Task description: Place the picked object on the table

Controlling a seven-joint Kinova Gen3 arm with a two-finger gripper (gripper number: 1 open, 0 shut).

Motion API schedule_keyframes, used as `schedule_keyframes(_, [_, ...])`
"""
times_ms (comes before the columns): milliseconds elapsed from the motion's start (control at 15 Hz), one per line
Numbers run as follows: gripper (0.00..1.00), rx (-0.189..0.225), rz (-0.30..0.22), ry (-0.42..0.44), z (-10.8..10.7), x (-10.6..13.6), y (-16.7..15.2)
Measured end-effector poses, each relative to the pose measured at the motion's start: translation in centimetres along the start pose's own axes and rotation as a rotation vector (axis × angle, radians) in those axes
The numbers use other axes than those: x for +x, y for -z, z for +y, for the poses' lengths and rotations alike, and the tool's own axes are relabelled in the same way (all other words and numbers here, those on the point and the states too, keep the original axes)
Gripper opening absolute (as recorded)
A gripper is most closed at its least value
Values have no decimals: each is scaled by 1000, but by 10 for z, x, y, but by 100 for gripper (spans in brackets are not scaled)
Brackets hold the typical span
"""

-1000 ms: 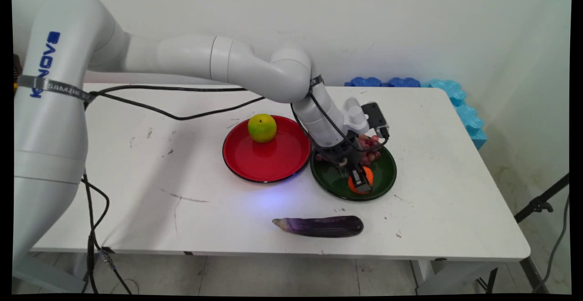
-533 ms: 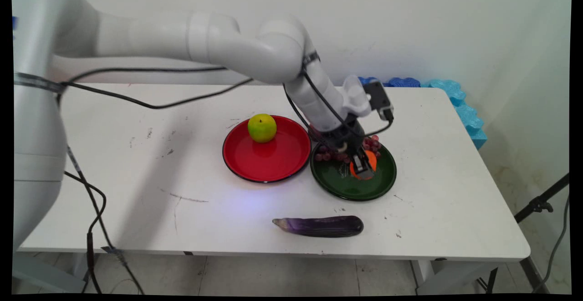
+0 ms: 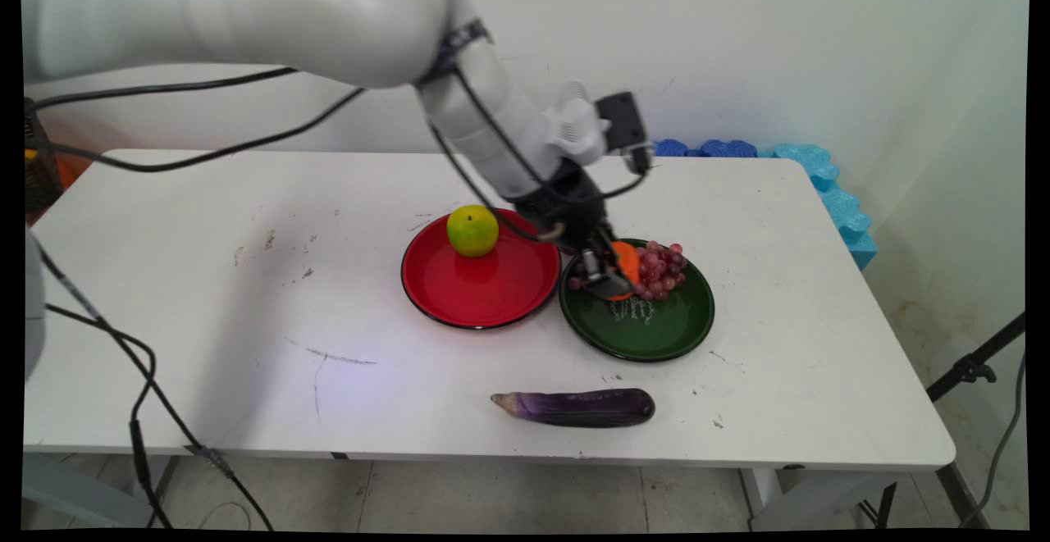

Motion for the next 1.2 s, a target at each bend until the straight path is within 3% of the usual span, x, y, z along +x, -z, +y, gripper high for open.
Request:
schedule_keyframes(400, [0, -13, -20, 41, 9, -57, 22])
schedule_keyframes(733, [0, -33, -17, 72, 22, -99, 1])
schedule_keyframes(1200, [0, -31, 26, 90, 26, -124, -31])
